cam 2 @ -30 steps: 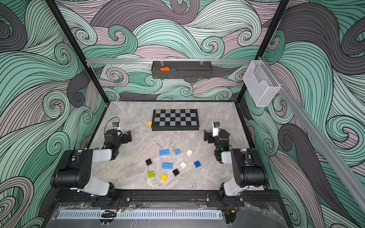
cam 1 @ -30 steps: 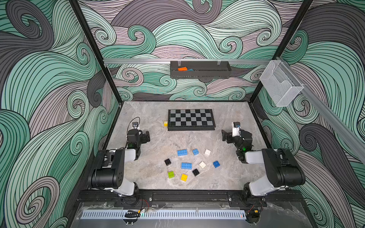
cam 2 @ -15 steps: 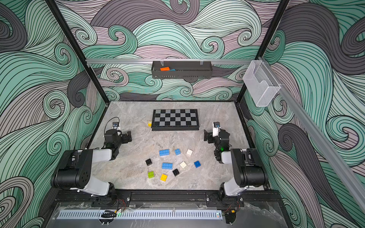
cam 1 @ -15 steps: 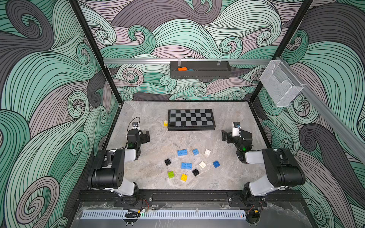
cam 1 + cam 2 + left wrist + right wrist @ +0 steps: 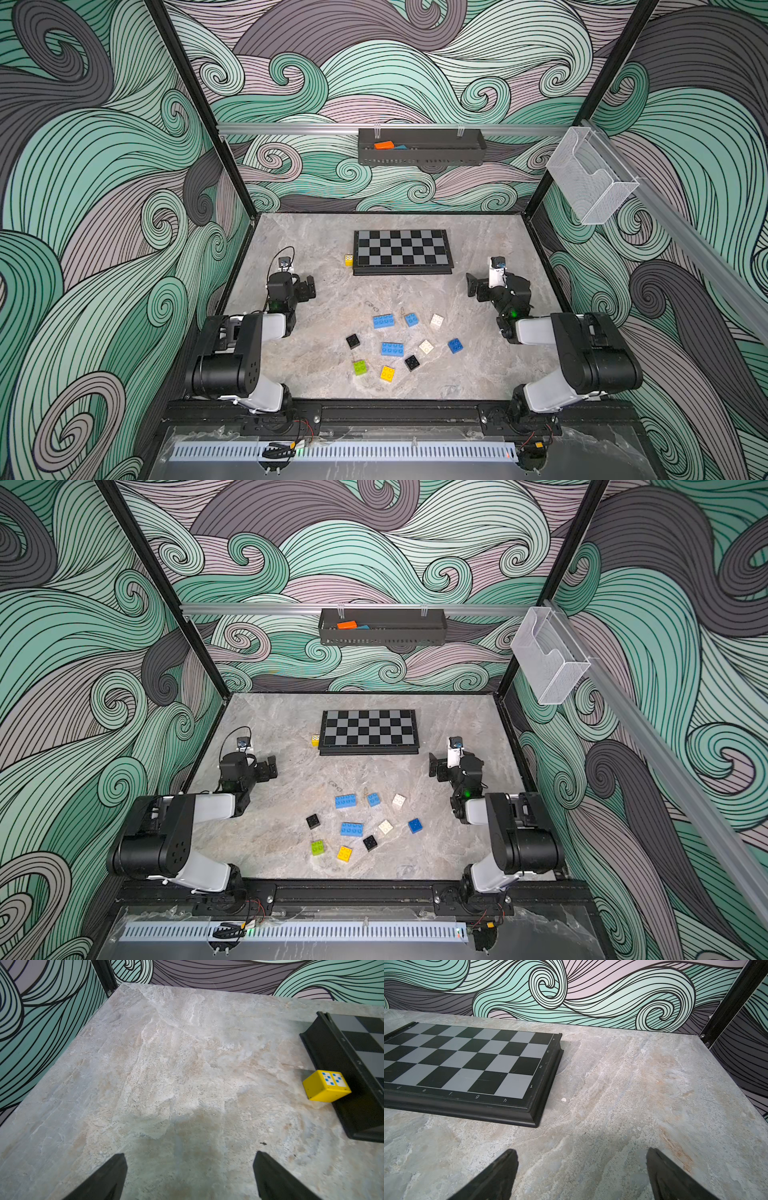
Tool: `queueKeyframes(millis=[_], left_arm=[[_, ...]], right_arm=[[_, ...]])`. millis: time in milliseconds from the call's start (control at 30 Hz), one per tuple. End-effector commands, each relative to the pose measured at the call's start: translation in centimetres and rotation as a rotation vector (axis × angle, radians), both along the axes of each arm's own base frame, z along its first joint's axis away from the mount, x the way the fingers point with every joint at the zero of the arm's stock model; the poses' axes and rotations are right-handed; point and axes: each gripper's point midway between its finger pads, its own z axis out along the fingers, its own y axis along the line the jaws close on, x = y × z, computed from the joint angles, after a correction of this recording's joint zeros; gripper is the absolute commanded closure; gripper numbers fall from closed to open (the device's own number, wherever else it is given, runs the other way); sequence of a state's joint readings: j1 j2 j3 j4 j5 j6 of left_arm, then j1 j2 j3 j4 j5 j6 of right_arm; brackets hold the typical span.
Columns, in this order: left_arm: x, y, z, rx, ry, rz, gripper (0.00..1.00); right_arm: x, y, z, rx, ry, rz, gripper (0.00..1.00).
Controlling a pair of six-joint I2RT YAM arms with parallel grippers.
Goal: Assemble a giraffe with lego
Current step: Pick up the lego brick from the center of the board.
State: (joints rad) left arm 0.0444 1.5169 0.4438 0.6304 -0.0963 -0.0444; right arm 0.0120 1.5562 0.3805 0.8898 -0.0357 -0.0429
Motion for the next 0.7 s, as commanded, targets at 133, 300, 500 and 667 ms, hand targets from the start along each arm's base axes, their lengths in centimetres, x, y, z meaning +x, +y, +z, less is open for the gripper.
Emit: queueKeyframes(millis=[133, 300, 500, 667], left_arm=[[1.4, 0.1, 1.5, 0.003, -0.051, -0.01, 0.01], [1.3, 0.5, 1.9, 0.035, -0.052, 0.035, 0.01], [0.4, 1.2, 6.1, 0.008, 0.069, 0.107, 0.01], [-1.9, -2.2, 7.6, -0.236, 0.241, 0.086, 0.01]], right_arm=[[0.6, 0.4, 0.8, -0.004, -0.024, 0.016, 0.01], [0.5, 0.2, 0.8, 0.025, -0.023, 0.028, 0.01], [0.4, -1.7, 2.4, 0.046, 0.026, -0.082, 0.01], [-0.3, -1.1, 4.4, 0.105, 0.203, -0.062, 0.01]])
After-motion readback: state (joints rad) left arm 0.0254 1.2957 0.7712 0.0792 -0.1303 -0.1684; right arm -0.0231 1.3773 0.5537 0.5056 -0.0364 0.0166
